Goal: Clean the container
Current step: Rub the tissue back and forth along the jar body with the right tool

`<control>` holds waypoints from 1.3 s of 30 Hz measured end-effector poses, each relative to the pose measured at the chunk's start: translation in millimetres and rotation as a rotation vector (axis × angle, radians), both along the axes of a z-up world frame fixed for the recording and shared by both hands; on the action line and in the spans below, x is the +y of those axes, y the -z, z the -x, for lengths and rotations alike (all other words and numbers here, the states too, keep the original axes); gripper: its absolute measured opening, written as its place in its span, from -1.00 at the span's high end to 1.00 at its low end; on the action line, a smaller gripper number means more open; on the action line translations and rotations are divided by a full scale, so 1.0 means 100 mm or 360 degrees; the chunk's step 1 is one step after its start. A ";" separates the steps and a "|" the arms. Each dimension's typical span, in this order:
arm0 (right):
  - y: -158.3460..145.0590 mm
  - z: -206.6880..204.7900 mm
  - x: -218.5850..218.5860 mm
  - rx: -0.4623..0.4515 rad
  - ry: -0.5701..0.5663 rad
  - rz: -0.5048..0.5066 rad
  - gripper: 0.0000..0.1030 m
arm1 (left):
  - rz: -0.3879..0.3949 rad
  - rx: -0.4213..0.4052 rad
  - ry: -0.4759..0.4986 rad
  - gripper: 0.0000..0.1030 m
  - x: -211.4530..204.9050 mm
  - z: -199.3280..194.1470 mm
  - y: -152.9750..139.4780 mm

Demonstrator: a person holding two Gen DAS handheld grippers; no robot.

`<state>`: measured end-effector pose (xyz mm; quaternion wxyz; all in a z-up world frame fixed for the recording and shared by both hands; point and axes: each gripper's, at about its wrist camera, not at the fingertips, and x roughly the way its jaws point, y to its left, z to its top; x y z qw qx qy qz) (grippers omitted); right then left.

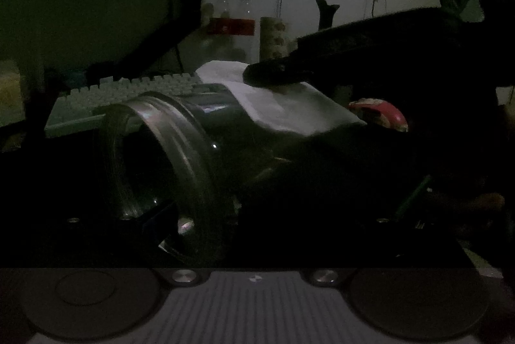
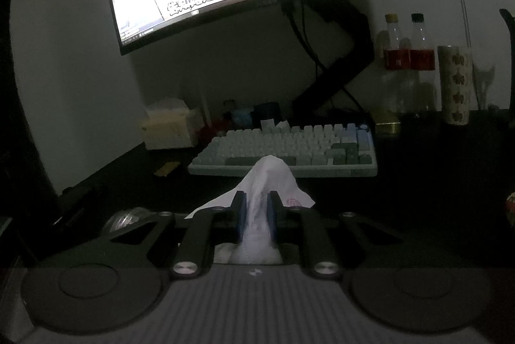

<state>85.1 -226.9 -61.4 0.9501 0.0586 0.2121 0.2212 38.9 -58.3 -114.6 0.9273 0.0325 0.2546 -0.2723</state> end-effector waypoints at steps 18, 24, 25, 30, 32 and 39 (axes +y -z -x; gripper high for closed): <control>-0.07 -0.02 0.23 -0.0014 -0.0059 0.0169 0.62 | 0.0265 0.0038 -0.0120 -1.00 0.14 -0.11 0.04; -0.07 -0.13 0.29 -0.0001 -0.0011 0.0172 0.60 | 0.0320 0.0072 -0.0198 -1.00 0.24 -0.16 0.02; -0.07 -0.09 0.33 -0.0021 -0.0076 0.0162 0.60 | 0.0313 0.0072 -0.0200 -1.00 0.24 -0.17 0.01; -0.04 0.08 0.45 -0.0127 -0.0226 0.0211 0.68 | 0.0334 0.0033 -0.0236 -0.95 0.25 -0.15 0.04; -0.04 0.03 0.37 -0.0086 -0.0121 0.0208 0.80 | 0.0328 -0.0006 -0.0270 -0.62 0.24 -0.12 0.06; -0.16 -0.02 -0.28 -0.0042 0.0079 -0.0078 0.84 | 0.0226 -0.0149 -0.0250 0.61 0.15 -0.01 0.04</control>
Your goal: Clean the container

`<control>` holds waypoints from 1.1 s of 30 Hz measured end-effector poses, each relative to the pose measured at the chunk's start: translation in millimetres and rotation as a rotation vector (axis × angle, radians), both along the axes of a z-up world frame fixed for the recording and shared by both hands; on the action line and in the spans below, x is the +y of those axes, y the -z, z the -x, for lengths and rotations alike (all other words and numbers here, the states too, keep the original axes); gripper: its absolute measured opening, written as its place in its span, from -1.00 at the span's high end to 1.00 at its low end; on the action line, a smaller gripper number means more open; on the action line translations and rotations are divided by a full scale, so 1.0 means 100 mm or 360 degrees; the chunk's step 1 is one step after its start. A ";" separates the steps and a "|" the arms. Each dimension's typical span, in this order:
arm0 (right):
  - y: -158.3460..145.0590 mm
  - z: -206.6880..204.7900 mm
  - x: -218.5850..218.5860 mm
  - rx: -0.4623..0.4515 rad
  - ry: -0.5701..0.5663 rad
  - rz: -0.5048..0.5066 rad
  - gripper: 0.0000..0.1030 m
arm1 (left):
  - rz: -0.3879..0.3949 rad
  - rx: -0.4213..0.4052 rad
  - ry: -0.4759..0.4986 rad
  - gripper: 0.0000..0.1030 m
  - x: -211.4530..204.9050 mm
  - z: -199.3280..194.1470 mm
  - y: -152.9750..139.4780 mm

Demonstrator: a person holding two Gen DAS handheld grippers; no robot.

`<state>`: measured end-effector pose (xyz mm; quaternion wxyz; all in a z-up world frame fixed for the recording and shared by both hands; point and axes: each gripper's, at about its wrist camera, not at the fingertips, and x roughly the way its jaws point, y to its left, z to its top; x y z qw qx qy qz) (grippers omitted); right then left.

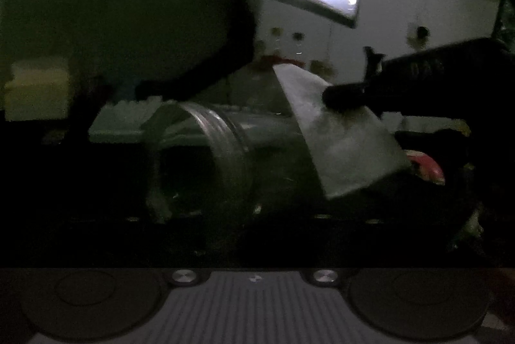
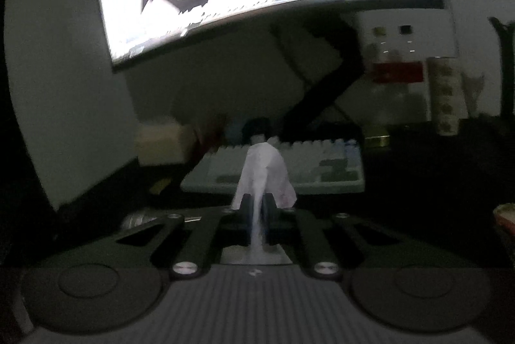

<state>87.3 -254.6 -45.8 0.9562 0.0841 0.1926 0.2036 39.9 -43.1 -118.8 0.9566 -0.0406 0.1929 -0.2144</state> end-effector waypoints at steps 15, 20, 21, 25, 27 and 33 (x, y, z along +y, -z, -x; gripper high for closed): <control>-0.01 0.24 -0.06 0.0080 -0.0378 -0.0124 0.83 | 0.0231 0.0074 0.0433 0.86 0.13 0.20 -0.18; 0.08 0.20 0.19 0.0088 -0.0538 -0.0010 0.82 | 0.0150 0.0077 0.0335 0.43 0.17 0.19 -0.06; 0.09 0.18 0.22 0.0081 -0.0548 0.0009 0.82 | 0.0133 0.0078 0.0324 0.37 0.16 0.17 -0.04; 0.09 0.09 0.34 0.0074 -0.0594 0.0043 0.81 | 0.0098 0.0083 0.0286 0.26 0.10 0.10 0.09; 0.09 0.03 0.38 0.0066 -0.0636 0.0050 0.81 | 0.0100 0.0071 0.0283 0.23 0.12 0.09 0.10; 0.15 -0.34 0.30 0.0086 -0.0465 0.0087 0.83 | 0.0202 0.0146 0.0232 0.03 0.25 -0.02 0.07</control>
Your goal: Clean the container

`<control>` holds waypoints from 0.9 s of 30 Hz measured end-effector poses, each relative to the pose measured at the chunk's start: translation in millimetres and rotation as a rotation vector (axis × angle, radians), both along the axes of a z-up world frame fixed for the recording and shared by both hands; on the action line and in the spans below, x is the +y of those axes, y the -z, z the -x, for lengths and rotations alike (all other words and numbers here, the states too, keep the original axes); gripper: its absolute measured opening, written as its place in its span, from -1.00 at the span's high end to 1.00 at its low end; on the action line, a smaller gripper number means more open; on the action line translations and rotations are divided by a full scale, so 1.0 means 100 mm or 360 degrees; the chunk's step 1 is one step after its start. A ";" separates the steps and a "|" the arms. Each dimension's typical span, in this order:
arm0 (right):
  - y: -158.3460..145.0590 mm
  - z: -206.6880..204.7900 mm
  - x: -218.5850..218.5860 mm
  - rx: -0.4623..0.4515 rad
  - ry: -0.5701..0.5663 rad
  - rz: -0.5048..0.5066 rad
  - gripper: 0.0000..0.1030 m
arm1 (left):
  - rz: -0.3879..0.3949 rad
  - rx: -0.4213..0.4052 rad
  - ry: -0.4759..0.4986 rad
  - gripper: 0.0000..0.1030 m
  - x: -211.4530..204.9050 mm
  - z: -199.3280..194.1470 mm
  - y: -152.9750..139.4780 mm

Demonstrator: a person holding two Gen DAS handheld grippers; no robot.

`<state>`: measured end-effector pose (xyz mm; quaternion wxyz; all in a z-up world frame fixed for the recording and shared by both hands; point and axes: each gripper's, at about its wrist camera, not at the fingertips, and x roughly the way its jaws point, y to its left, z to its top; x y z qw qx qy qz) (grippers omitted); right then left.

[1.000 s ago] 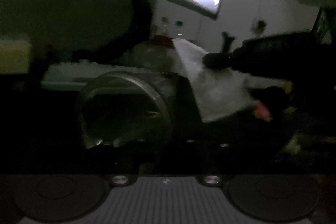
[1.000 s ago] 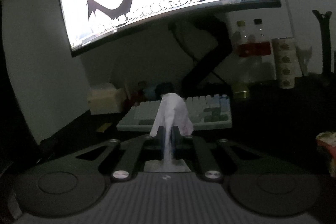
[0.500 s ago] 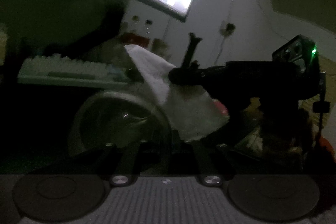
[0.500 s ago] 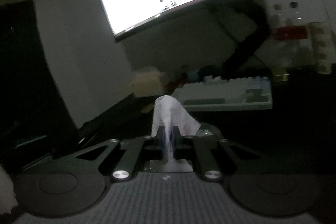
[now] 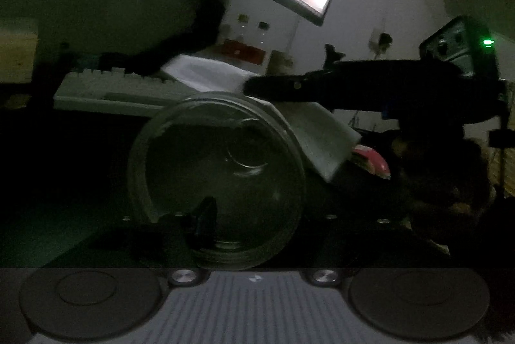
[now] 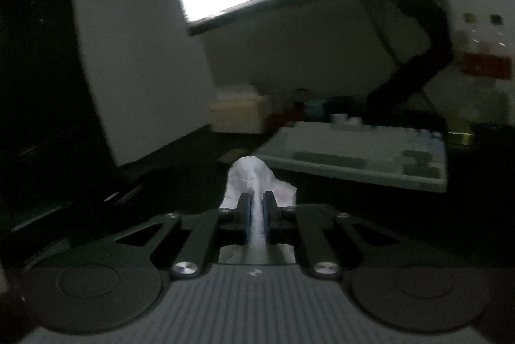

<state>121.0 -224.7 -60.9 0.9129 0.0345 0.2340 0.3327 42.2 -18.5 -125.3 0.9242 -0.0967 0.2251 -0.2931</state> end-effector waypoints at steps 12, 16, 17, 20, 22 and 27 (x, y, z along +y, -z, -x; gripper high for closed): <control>-0.05 0.06 0.17 -0.0037 -0.0176 0.0029 0.79 | -0.0233 -0.0029 -0.0096 -0.33 -0.23 -0.07 -0.09; -0.01 -0.32 0.06 0.0077 0.0087 0.0086 0.73 | -0.0135 0.0043 -0.0083 -0.33 -0.14 -0.16 -0.11; 0.01 -0.41 0.03 0.0142 0.0131 0.0059 0.72 | -0.0107 0.0060 -0.0078 -0.33 -0.11 -0.19 -0.11; 0.01 -0.47 0.05 0.0205 0.0180 0.0033 0.78 | -0.0061 0.0086 -0.0072 -0.33 -0.06 -0.24 -0.11; -0.01 -0.39 0.10 0.0183 0.0125 0.0018 0.77 | -0.0076 0.0074 -0.0070 -0.33 -0.08 -0.23 -0.10; -0.04 -0.16 0.24 0.0140 -0.0197 -0.0058 0.76 | -0.0087 0.0060 -0.0066 -0.33 -0.09 -0.21 -0.09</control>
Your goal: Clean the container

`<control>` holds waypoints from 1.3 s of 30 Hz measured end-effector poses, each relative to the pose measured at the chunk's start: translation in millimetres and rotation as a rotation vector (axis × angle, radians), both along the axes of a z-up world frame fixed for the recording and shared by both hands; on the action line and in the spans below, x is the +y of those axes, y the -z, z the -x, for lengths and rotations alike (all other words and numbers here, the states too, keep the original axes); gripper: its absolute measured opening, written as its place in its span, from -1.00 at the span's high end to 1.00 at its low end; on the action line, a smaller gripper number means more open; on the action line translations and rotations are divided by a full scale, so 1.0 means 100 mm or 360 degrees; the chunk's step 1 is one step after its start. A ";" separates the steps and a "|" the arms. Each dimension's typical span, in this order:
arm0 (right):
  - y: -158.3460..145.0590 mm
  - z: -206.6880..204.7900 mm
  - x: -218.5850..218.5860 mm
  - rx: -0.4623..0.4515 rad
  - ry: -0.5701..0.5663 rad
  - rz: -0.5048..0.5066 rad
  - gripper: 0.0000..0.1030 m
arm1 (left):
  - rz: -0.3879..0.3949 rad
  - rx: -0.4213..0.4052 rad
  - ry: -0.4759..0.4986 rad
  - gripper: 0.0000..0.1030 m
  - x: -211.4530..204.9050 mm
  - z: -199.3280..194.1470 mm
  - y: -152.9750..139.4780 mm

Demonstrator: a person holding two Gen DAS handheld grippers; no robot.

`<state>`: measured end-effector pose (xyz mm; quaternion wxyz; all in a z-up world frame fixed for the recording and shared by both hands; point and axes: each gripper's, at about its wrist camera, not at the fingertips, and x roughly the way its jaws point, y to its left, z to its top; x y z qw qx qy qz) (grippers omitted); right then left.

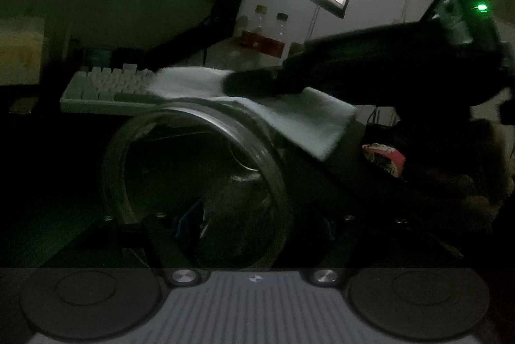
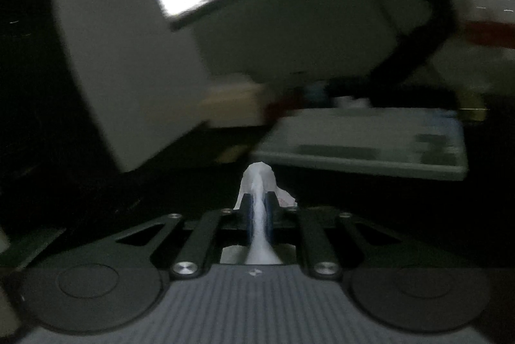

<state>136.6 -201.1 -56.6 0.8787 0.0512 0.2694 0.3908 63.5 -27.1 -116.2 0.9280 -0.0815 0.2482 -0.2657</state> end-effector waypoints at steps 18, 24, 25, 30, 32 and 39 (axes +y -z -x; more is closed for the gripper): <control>-0.02 0.19 0.15 -0.0184 -0.0007 0.0153 0.76 | -0.0112 -0.0047 -0.0057 -0.44 -0.01 0.04 0.00; 0.00 -0.28 0.00 -0.0013 0.0318 0.0147 0.75 | -0.0118 -0.0039 -0.0113 -0.64 0.05 0.03 0.00; -0.01 -0.25 0.05 -0.0032 0.0302 0.0167 0.75 | -0.0116 -0.0040 -0.0117 -0.64 0.06 0.02 0.00; -0.04 0.03 0.28 -0.0177 -0.0003 0.0170 0.74 | -0.0079 -0.0035 -0.0113 -0.64 0.10 0.00 0.00; -0.03 0.03 0.30 -0.0178 -0.0010 0.0156 0.75 | -0.0065 -0.0034 -0.0109 -0.64 0.12 0.00 0.00; 0.03 -0.32 0.20 -0.0058 0.0416 0.0182 0.76 | -0.0058 -0.0032 -0.0112 -0.65 0.13 0.00 0.01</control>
